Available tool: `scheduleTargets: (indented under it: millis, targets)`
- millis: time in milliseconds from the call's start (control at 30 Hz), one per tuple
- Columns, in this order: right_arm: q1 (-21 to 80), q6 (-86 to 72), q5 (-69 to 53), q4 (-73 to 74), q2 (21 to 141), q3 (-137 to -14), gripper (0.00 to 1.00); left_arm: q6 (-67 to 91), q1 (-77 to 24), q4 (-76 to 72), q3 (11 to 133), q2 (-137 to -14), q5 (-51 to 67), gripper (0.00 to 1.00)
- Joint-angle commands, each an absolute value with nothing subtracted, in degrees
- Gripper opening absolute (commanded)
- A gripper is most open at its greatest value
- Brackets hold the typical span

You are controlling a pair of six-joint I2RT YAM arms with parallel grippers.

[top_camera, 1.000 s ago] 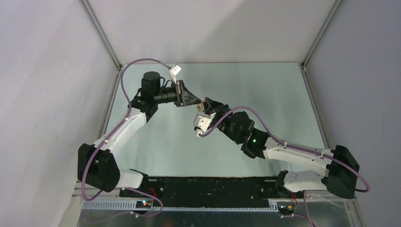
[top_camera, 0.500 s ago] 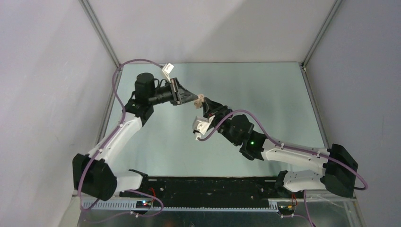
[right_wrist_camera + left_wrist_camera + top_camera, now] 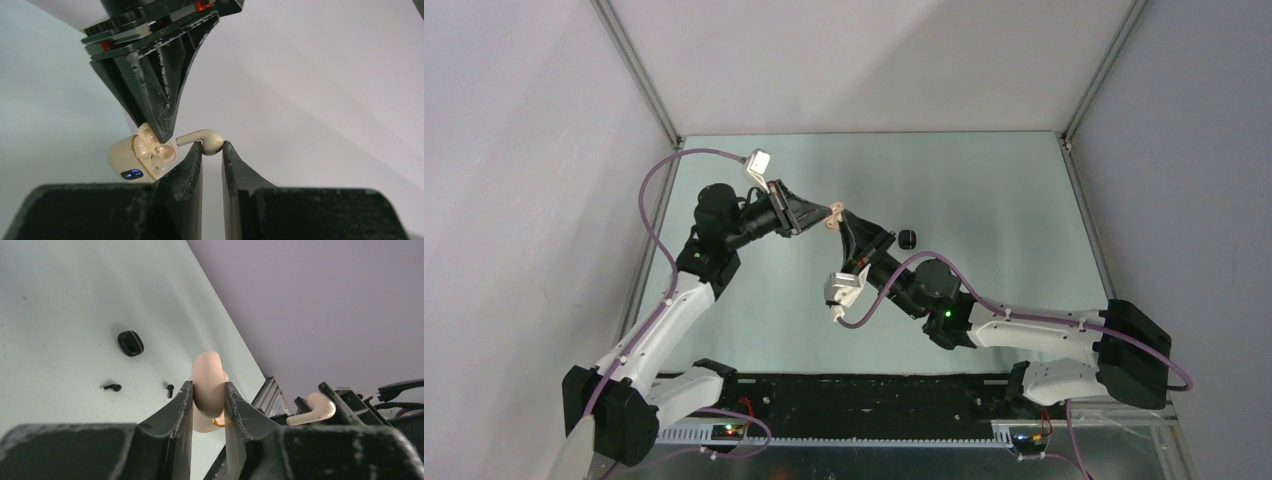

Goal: Insert the wireless bluetooth earbuds into the charging case
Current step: Place the earbud in the charging case.

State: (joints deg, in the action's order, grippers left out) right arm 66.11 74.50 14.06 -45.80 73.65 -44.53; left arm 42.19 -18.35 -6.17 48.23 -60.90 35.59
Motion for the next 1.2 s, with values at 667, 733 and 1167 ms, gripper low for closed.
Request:
scheduleTargets:
  millis: [667, 733, 1167]
  targets:
    - [66.8, 82.2, 10.5, -52.7, 77.2, -42.8, 0.00, 44.1, -19.1, -11.4, 45.3, -57.0, 31.4, 0.00]
    - [66.5, 82.2, 10.4, -52.4, 77.6, -43.3, 0.00, 44.1, -19.3, -11.6, 45.4, -57.1, 31.6, 0.00]
    - [64.6, 82.5, 10.1, -53.2, 79.5, -45.6, 0.00, 43.1, -19.8, -12.3, 44.6, -56.7, 31.5, 0.00]
